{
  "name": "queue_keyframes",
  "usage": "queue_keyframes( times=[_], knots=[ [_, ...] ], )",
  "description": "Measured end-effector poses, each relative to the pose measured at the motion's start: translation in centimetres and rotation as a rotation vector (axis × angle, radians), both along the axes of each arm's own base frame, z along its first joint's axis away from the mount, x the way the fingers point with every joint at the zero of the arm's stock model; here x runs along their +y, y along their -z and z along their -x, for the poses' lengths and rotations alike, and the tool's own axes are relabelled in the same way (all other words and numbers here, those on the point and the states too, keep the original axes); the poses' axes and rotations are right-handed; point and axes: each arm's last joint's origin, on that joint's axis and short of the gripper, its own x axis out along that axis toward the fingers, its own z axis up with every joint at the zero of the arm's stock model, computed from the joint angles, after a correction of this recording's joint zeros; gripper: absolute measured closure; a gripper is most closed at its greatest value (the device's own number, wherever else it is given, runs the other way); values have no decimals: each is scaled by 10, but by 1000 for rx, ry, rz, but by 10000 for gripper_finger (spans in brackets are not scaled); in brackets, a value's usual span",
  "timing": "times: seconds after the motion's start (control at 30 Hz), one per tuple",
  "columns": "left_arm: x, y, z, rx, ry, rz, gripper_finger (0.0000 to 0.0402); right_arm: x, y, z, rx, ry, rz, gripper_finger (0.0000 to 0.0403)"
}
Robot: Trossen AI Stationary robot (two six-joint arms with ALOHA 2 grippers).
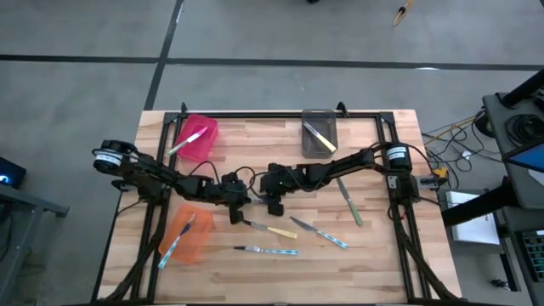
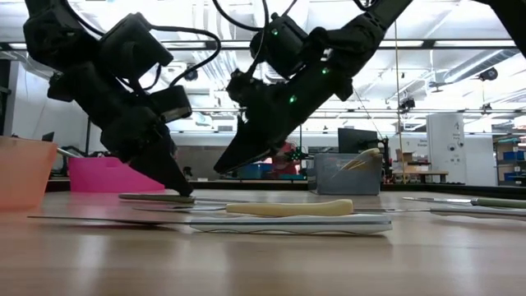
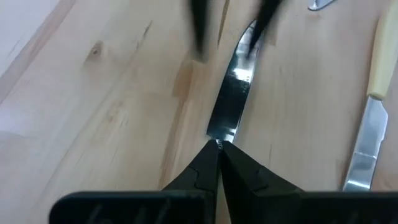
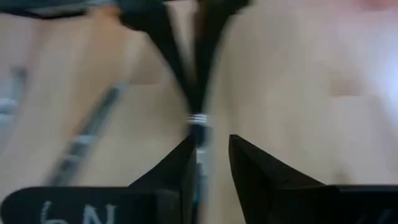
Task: Sort silverware by color (type)
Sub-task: Put the left green knife into the red bin
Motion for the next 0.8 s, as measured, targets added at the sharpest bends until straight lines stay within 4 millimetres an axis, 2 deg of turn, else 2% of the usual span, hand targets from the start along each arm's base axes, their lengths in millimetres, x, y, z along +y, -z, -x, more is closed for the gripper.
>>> queue_keyframes(
  times=[0.1,0.2,0.33,0.6,0.8],
  knots=[
    [0,7,-4,5,-7,1,401,4,4,2,29,-13,-76,330],
    [-1,11,-8,-21,0,-3,401,10,13,3,53,-18,-69,329],
    [-1,10,-8,-37,12,-7,401,15,21,4,94,21,-44,304],
    [-1,7,-8,-53,16,-3,401,15,22,5,106,74,68,247],
    [-1,7,-8,-57,16,-4,401,15,39,3,130,26,140,243]
  ],
)
